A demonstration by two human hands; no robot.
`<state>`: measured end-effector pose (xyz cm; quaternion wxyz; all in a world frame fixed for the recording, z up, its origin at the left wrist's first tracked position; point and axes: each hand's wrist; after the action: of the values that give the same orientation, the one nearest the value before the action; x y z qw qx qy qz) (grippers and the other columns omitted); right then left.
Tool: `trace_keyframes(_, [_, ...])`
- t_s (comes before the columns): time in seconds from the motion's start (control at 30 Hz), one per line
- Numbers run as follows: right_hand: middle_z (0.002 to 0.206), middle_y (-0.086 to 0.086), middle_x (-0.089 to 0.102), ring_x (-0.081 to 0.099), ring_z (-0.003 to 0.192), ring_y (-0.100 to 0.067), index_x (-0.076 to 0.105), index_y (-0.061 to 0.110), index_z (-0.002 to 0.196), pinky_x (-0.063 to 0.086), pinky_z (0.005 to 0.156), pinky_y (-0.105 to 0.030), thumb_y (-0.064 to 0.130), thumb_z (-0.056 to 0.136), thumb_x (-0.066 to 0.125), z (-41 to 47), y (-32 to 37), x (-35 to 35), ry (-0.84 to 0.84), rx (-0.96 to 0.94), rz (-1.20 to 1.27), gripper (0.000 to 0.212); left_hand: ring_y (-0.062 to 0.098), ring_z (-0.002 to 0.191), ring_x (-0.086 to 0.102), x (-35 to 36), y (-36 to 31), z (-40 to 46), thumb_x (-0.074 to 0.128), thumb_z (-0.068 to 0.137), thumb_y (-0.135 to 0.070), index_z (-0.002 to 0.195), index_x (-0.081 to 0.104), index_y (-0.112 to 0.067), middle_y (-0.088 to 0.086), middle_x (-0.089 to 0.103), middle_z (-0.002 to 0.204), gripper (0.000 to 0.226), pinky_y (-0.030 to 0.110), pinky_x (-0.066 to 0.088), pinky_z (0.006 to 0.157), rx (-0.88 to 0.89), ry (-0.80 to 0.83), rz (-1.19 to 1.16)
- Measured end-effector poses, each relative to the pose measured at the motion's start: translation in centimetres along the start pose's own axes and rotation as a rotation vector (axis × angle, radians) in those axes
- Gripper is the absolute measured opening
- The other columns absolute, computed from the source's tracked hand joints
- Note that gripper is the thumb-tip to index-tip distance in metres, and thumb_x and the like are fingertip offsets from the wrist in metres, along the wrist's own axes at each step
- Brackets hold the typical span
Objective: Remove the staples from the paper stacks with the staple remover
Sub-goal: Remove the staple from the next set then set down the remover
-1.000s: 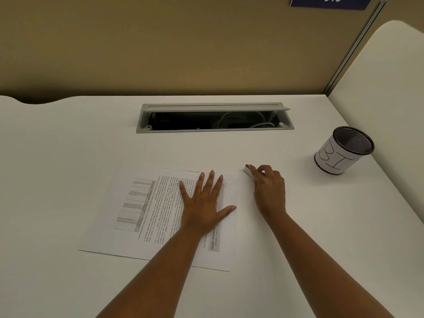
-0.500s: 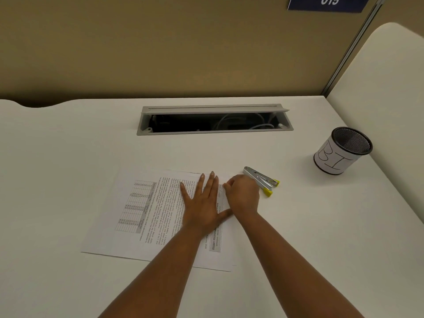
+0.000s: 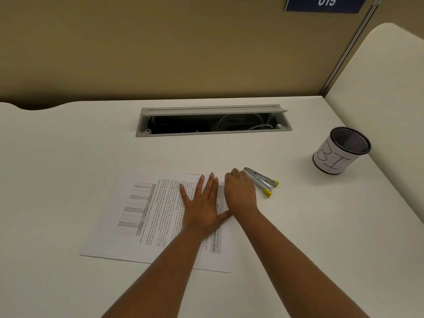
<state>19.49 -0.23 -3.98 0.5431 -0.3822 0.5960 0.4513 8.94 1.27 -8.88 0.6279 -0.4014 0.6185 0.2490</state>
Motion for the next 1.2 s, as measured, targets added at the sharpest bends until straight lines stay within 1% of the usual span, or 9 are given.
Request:
trace_keyframes(0.13, [0.113, -0.014, 0.055, 0.054, 0.105, -0.026, 0.055, 0.0, 0.109, 0.049, 0.08, -0.032, 0.006, 0.092, 0.046, 0.7, 0.2, -0.1, 0.042, -0.046, 0.006, 0.021, 0.016, 0.137, -0.029, 0.0, -0.1, 0.0, -0.027, 0.048, -0.084, 0.138, -0.023, -0.034, -0.01, -0.029, 0.148, 0.103, 0.062, -0.023, 0.102, 0.003, -0.013, 0.002])
trace_keyframes(0.27, [0.115, -0.016, 0.057, 0.057, 0.105, -0.027, 0.056, 0.001, 0.111, 0.047, 0.084, -0.03, 0.01, 0.092, 0.046, 0.9, -0.3, 0.4, 0.045, 0.115, 0.169, 0.023, 0.019, 0.143, -0.02, 0.1, 0.0, -0.1, -0.027, 0.05, -0.083, 0.131, -0.027, -0.04, -0.009, -0.031, 0.145, 0.092, 0.062, -0.024, 0.101, 0.011, -0.018, -0.011])
trace_keyframes(0.5, [0.1, -0.01, 0.07, 0.062, 0.092, -0.022, 0.068, 0.006, 0.091, 0.037, 0.071, -0.02, 0.009, 0.088, 0.052, 0.7, -0.5, 1.0, -0.155, 0.491, 0.82, 0.017, 0.017, 0.143, -0.017, 0.6, 0.2, -0.1, -0.016, 0.056, -0.086, 0.143, -0.005, -0.04, -0.011, -0.025, 0.148, 0.098, 0.06, -0.025, 0.102, 0.017, -0.064, -0.036])
trace_keyframes(0.57, [0.095, -0.009, 0.07, 0.06, 0.085, -0.018, 0.069, 0.005, 0.088, 0.031, 0.064, -0.014, 0.008, 0.088, 0.053, 0.9, -0.9, 0.6, -0.223, 0.541, 0.908, 0.016, 0.017, 0.144, -0.017, 0.7, 0.3, -0.1, -0.016, 0.056, -0.086, 0.139, -0.009, -0.046, -0.01, -0.022, 0.151, 0.093, 0.06, -0.025, 0.102, 0.018, -0.064, -0.037])
trace_keyframes(0.67, [0.094, -0.006, 0.069, 0.054, 0.081, -0.011, 0.068, 0.006, 0.087, 0.034, 0.07, -0.016, 0.008, 0.087, 0.054, 0.9, -1.5, 0.1, -0.242, 0.56, 0.946, 0.014, 0.018, 0.143, -0.018, 0.7, 0.5, -0.2, -0.017, 0.056, -0.086, 0.133, -0.015, -0.051, -0.01, -0.023, 0.151, 0.084, 0.061, -0.025, 0.101, 0.015, -0.054, -0.032])
trace_keyframes(0.87, [0.081, 0.003, 0.061, 0.053, 0.075, -0.012, 0.067, 0.008, 0.085, 0.035, 0.063, -0.018, 0.014, 0.087, 0.057, 0.4, -4.2, -1.0, -0.273, 0.611, 0.97, 0.012, 0.018, 0.143, -0.018, 0.6, 0.5, -0.1, -0.014, 0.058, -0.086, 0.141, 0.011, -0.047, -0.007, -0.013, 0.157, 0.095, 0.062, -0.024, 0.101, 0.016, -0.043, -0.02])
trace_keyframes(0.97, [0.083, 0.003, 0.062, 0.053, 0.078, -0.012, 0.068, 0.008, 0.086, 0.034, 0.068, -0.017, 0.007, 0.086, 0.05, -0.1, -5.3, -1.4, -0.287, 0.628, 0.971, 0.018, 0.019, 0.144, -0.017, 0.3, 0.5, -0.2, -0.015, 0.055, -0.087, 0.141, 0.02, -0.042, -0.006, -0.011, 0.157, 0.103, 0.064, -0.021, 0.102, 0.006, -0.026, -0.031])
trace_keyframes(1.1, [0.083, -0.001, 0.063, 0.056, 0.079, -0.017, 0.068, 0.009, 0.084, 0.041, 0.07, -0.021, 0.006, 0.085, 0.051, -1.2, -7.1, -2.3, -0.325, 0.637, 0.989, 0.017, 0.02, 0.143, -0.018, -0.2, 0.2, -0.4, -0.013, 0.051, -0.089, 0.142, 0.018, -0.038, -0.006, -0.014, 0.157, 0.109, 0.066, -0.02, 0.101, 0.015, 0.023, -0.04])
trace_keyframes(1.2, [0.088, -0.005, 0.068, 0.053, 0.078, -0.014, 0.068, 0.009, 0.083, 0.033, 0.068, -0.017, 0.006, 0.084, 0.053, -2.0, -8.7, -3.0, -0.368, 0.665, 0.977, 0.016, 0.02, 0.144, -0.014, -0.8, -0.1, -0.4, -0.013, 0.045, -0.092, 0.144, 0.011, -0.03, -0.003, -0.009, 0.158, 0.119, 0.064, -0.018, 0.104, 0.0, 0.006, -0.101])
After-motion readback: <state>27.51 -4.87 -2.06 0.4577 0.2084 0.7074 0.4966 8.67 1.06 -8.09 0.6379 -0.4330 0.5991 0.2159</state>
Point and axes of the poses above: each hand's wrist, its own z-axis towards the middle knuckle, its own x-axis out of the palm, y = z × x
